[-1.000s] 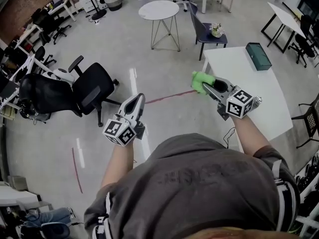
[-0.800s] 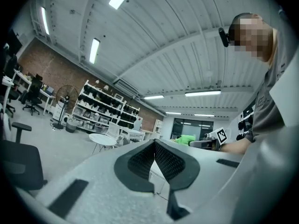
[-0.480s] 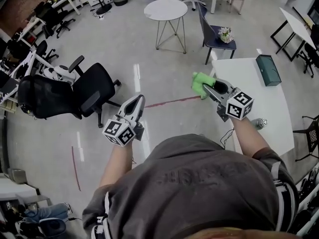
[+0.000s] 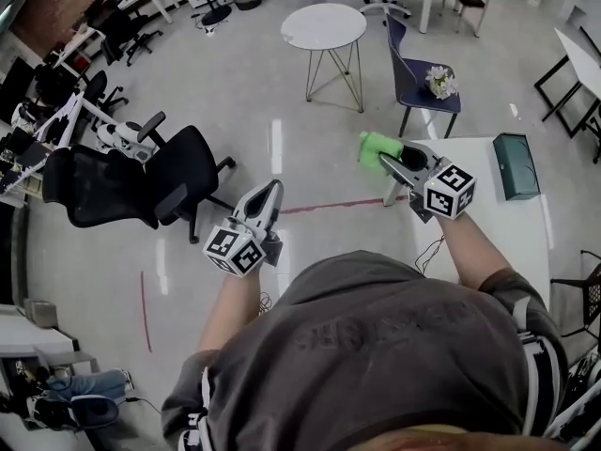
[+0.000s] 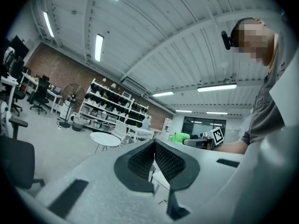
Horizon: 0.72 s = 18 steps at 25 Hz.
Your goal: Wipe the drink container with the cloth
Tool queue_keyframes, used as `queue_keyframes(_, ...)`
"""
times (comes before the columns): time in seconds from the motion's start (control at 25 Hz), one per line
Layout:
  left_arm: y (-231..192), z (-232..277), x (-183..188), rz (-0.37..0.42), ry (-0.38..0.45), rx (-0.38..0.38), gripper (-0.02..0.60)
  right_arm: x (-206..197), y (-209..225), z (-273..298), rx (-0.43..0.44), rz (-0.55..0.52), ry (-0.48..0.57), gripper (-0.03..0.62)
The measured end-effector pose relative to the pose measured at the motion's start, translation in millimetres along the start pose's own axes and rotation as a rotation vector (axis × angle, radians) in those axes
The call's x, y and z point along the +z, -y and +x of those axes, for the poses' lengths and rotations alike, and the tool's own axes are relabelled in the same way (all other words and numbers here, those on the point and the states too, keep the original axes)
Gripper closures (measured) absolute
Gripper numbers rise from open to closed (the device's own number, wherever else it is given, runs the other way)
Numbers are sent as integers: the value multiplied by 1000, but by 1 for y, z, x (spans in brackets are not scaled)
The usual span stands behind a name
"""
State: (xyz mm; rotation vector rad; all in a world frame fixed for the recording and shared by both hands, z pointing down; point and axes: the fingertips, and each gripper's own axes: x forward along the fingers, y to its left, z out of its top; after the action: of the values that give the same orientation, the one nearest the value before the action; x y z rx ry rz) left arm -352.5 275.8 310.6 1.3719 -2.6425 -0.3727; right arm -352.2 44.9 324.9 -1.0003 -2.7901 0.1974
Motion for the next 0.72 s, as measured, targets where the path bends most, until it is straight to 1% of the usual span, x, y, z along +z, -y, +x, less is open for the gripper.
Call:
queue_keyframes(0.12, -13, 18, -4, 18, -28, -36, 575, 0, 17, 4, -45, 3, 3, 482)
queue_keyframes(0.24, -27, 38, -8, 14, -56, -116, 575, 1, 26, 3, -128, 17, 18, 482)
queue_keyframes(0.36, -30, 55, -13, 27, -109, -259, 574, 0, 18, -9, -244, 24, 34, 482)
queue_keyframes(0.52, -17, 80, -29, 58, -181, -464, 574, -7, 11, -39, -419, 38, 51, 482)
queue_keyframes(0.64, 13, 108, -50, 81, -232, -605, 571, -15, 17, -75, -524, 55, 65, 482)
queue_keyframes(0.68, 29, 117, -59, 86, -253, -656, 555, -18, 16, -92, -557, 63, 68, 482)
queue_keyframes(0.72, 47, 125, -69, 93, -274, -707, 517, -22, 16, -111, -590, 70, 71, 482)
